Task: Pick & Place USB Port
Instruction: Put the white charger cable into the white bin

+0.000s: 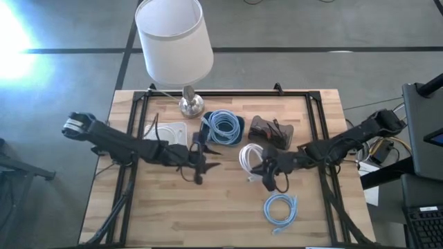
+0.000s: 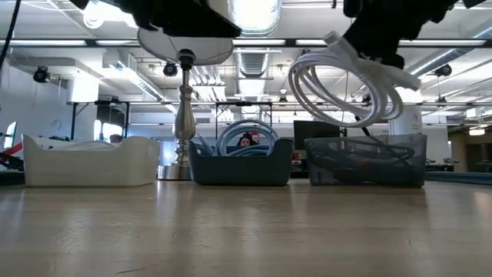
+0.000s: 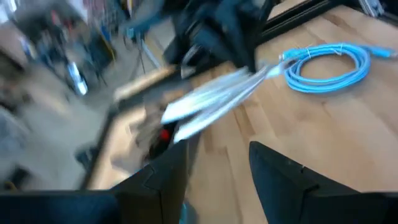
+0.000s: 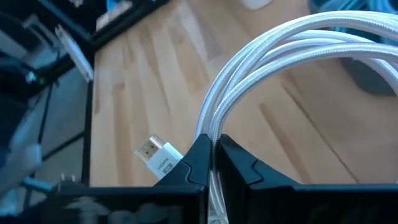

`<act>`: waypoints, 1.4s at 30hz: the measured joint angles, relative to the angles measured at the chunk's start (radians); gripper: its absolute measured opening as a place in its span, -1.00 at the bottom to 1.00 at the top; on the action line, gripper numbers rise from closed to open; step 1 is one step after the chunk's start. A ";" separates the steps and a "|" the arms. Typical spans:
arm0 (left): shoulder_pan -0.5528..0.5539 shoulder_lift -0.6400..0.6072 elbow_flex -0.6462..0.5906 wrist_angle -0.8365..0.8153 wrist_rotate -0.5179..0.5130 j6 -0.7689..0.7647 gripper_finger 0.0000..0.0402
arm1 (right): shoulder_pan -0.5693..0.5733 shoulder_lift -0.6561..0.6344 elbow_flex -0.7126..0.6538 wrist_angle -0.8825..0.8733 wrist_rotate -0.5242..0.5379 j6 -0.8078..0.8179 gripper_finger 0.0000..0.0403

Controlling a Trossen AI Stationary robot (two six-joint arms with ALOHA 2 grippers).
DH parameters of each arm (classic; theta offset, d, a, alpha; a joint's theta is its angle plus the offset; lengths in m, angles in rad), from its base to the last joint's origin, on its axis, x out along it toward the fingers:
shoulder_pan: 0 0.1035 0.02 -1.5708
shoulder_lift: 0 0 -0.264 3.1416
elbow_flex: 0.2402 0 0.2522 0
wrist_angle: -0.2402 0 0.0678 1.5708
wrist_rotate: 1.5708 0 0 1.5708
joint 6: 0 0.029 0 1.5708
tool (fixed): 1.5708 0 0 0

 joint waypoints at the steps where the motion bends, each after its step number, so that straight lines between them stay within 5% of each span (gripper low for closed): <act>1: -0.002 0.020 -0.004 0.043 0.000 0.054 -0.13 | -0.010 0.004 -0.002 0.016 0.000 0.005 -0.93; 12: -0.014 0.234 0.056 0.300 -0.082 0.429 -0.13 | -0.098 0.152 0.010 0.213 -0.165 -0.009 -0.94; 30: -0.076 0.227 0.080 0.139 -0.119 0.428 -0.13 | -0.131 0.145 0.045 0.210 -0.225 -0.072 -0.94; 42: -0.099 0.222 0.095 0.155 -0.247 0.471 -0.13 | -0.130 0.148 0.049 0.170 -0.209 -0.072 -0.94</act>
